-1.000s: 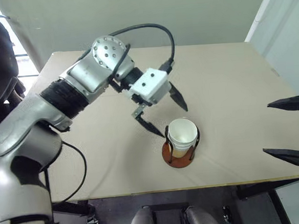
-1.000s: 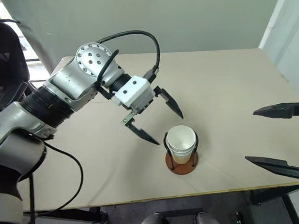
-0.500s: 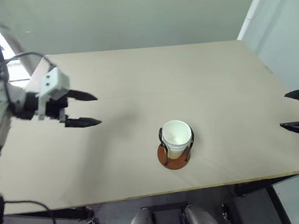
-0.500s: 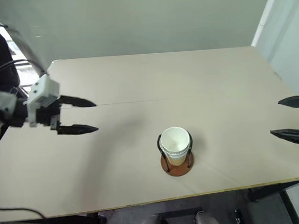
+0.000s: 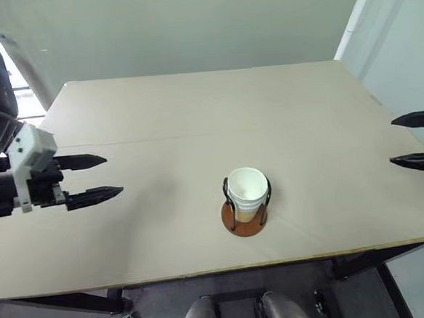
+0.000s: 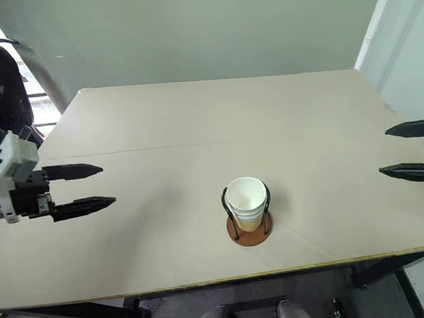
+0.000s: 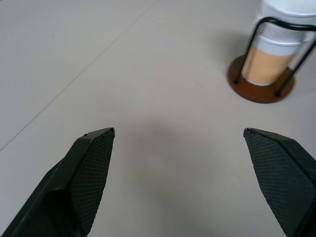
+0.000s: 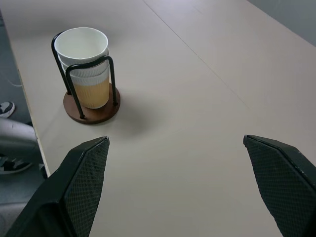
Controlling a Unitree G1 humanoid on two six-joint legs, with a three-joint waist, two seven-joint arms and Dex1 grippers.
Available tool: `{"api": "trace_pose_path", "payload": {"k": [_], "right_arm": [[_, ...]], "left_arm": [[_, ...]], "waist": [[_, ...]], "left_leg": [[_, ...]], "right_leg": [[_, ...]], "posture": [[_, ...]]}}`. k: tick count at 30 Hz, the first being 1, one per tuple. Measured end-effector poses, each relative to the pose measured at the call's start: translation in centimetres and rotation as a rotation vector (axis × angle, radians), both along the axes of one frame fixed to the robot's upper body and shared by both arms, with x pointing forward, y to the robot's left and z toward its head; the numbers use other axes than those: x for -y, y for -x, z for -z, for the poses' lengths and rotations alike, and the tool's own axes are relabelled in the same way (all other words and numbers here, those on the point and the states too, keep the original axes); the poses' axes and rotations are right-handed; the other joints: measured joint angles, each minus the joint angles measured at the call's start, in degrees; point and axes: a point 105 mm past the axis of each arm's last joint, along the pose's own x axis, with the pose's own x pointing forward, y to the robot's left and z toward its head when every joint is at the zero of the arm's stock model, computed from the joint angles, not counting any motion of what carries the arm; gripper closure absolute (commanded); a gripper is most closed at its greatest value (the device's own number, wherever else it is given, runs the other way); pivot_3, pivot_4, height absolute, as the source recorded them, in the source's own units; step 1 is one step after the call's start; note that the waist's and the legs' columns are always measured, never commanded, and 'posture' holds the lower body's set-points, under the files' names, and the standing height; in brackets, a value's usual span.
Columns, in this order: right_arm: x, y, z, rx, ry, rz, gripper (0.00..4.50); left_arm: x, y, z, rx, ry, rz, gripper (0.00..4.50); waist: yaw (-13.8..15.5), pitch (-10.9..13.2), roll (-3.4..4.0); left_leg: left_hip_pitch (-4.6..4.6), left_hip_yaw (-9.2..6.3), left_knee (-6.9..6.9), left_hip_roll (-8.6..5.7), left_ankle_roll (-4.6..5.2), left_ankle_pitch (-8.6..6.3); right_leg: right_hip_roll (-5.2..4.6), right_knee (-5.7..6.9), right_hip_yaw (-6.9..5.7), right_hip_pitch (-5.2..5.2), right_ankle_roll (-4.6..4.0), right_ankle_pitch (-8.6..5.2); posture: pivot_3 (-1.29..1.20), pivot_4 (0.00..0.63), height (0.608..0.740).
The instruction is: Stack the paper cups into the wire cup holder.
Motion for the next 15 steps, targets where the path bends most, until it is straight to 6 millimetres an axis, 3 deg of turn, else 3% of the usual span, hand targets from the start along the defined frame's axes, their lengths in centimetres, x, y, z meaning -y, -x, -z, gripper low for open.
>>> {"api": "trace_pose_path", "payload": {"k": [6, 15], "right_arm": [[-0.3, -1.0, -0.5, 0.001, 0.025, -0.04, 0.0], [-2.5, -2.3, -0.5, 0.013, 0.022, -0.134, 0.0]], "left_arm": [[-0.2, 1.5, 0.0, -0.022, -0.016, -0.024, 0.03], [-0.1, 2.3, 0.1, -0.011, -0.017, -0.052, 0.03]], "waist": [[-0.51, 0.0, 0.01], [-0.52, -0.01, 0.0]], "left_leg": [[0.03, 0.0, -0.11, 0.0, 0.01, 0.01], [0.01, 0.0, -0.56, 0.01, -0.03, -0.01]], "right_leg": [[0.03, -0.01, 0.01, -0.05, -0.13, 0.04], [0.02, -0.04, 0.0, -0.21, -0.29, -0.04]], "posture": [[0.0, 0.15, 0.74], [0.0, 0.15, 0.74]]}}
